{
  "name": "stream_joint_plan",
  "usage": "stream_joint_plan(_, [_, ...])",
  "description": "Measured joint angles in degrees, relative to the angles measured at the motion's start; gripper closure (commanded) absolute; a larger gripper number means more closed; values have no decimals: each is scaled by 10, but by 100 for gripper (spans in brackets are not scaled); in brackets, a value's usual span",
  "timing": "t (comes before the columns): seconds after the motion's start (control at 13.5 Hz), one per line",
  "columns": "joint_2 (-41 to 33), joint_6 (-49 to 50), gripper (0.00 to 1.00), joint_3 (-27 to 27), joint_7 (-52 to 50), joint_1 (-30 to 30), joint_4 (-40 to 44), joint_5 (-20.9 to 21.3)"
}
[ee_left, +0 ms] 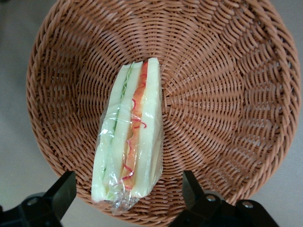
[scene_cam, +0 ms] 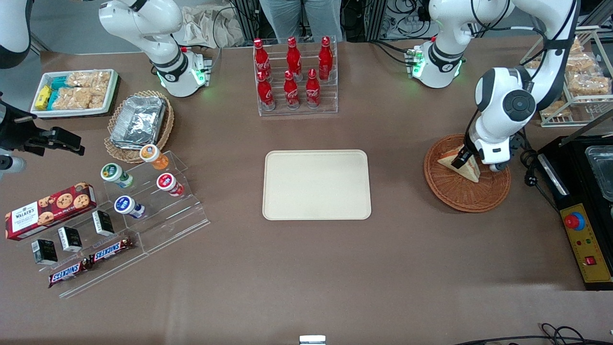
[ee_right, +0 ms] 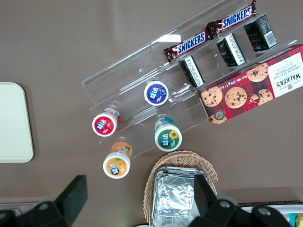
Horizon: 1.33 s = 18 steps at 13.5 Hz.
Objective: Place sandwich from basket to tray
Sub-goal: 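Lower the open left gripper around the wrapped sandwich in the basket, then close the left gripper on the sandwich's upright edge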
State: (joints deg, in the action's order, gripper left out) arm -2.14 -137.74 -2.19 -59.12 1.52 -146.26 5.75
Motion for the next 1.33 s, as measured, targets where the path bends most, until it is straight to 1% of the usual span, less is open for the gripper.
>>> stream_joint_plan(0.52, [36,-45,0,1,-1,-2,-11,0])
stream_joint_plan(0.59, [42,-51,3,1,-1,-2,-11,0])
stream_joint_plan(0.74, [52,-64,21,3,-1,-2,-11,0])
stream_joint_plan(0.81, [55,-68,33,4,-1,-2,-11,0])
stream_joint_plan(1.03, [58,-72,81,9,-1,-3,-11,1])
stream_joint_plan(1.11, [58,-73,95,10,-1,-3,-11,1])
stream_joint_plan(1.18, [58,-75,100,12,-1,-3,-11,1])
stream_joint_plan(1.33, [56,-78,100,13,-2,-3,-9,1])
